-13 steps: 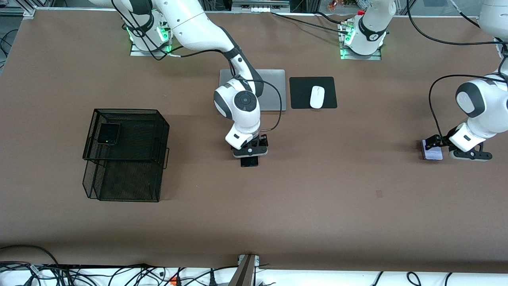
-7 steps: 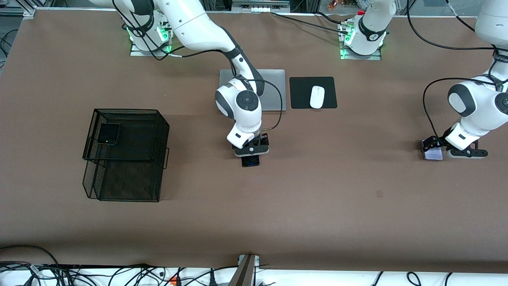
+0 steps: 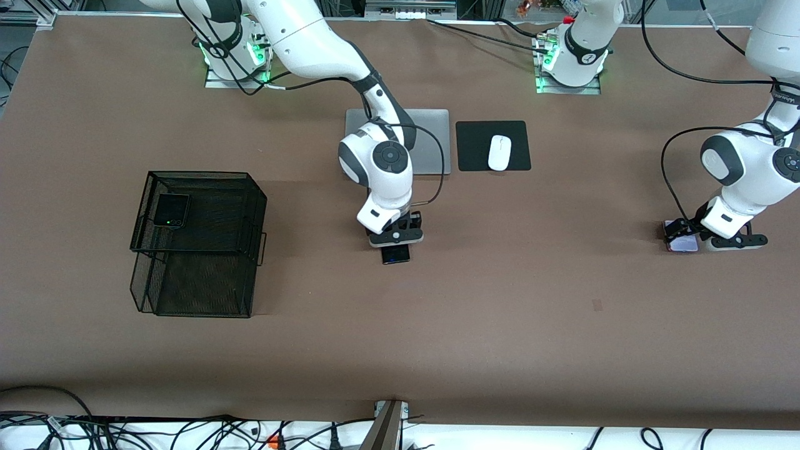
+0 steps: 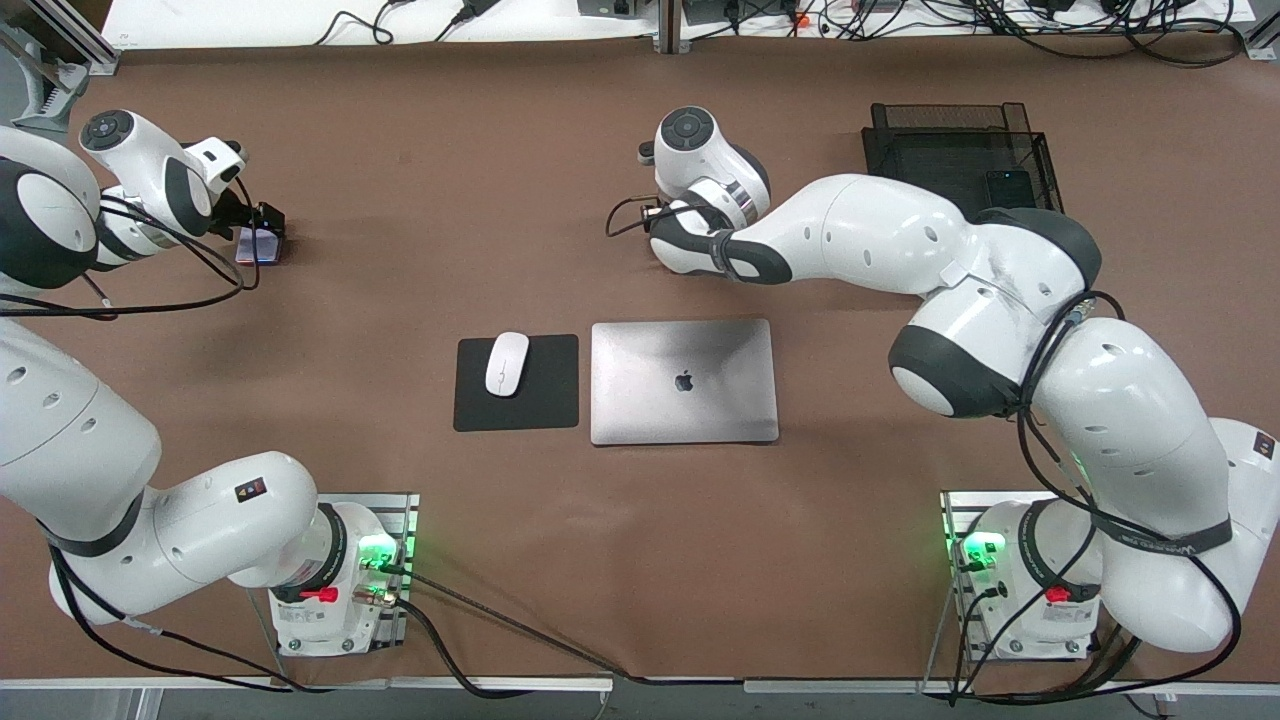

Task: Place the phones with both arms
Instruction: 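Place the tall phone in the organizer with the right gripper while the left gripper lifts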

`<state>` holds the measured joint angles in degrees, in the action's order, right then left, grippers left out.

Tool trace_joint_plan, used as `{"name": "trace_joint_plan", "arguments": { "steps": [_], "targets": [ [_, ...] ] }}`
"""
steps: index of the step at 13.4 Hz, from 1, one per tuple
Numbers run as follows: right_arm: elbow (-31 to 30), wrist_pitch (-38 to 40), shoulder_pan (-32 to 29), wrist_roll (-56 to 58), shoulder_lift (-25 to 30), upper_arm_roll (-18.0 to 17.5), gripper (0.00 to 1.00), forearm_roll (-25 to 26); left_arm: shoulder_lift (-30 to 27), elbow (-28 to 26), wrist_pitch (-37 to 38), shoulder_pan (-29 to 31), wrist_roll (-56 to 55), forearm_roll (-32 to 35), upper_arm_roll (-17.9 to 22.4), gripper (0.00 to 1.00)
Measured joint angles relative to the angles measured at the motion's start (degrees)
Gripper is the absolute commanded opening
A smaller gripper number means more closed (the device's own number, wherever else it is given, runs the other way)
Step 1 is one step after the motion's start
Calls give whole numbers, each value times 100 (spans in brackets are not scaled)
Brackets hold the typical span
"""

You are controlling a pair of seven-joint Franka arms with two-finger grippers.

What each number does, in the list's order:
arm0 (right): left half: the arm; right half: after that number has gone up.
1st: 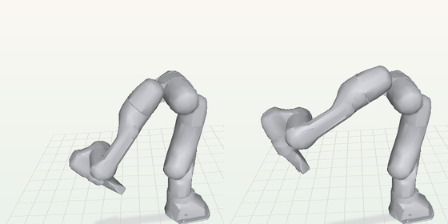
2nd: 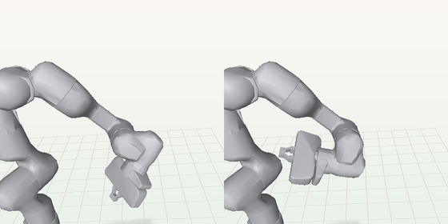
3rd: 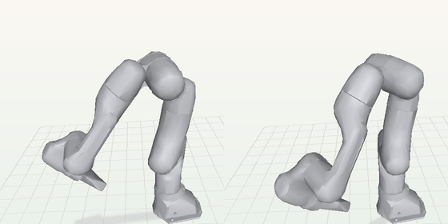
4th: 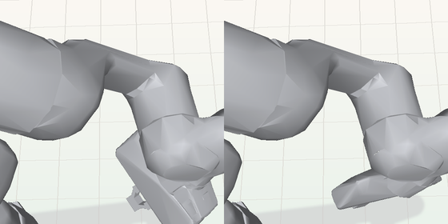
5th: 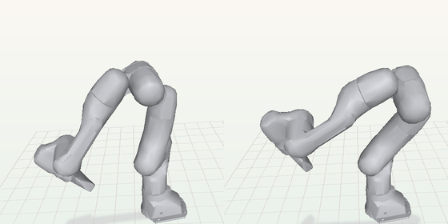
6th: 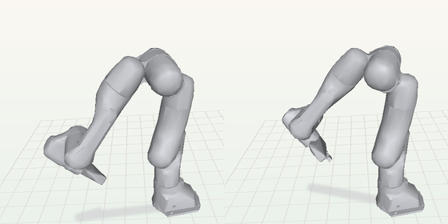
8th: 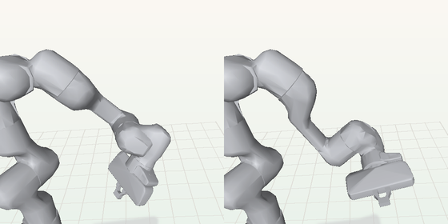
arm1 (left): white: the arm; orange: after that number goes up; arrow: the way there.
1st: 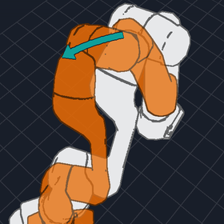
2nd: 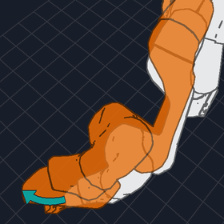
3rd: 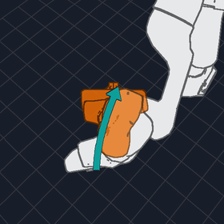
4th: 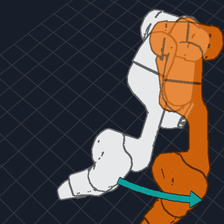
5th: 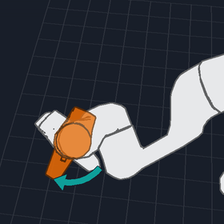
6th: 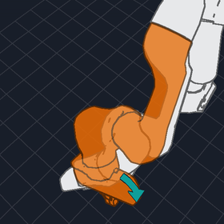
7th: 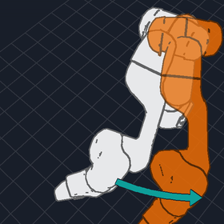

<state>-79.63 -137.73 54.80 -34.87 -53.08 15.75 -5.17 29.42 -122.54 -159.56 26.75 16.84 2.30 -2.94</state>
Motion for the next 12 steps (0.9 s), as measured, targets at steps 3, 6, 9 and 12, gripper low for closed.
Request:
{"name": "trace_joint_plan", "arguments": {
  "steps": [3,6,9,12],
  "targets": [
    [137,537,-4,7,152,297,1,0,31,0,-19,-1,-74,0,-15,100],
    [247,1642,-8,31,745,881,1,0,52,-2,-45,-1,-81,0,-16,100],
    [229,2746,-60,721,1512,1667,1,-2,116,-4,-114,-1,-87,0,-20,100],
    [-166,3232,-146,1561,2139,2319,1,-5,172,-1,-146,2,-113,0,-20,79]
  ]
}}
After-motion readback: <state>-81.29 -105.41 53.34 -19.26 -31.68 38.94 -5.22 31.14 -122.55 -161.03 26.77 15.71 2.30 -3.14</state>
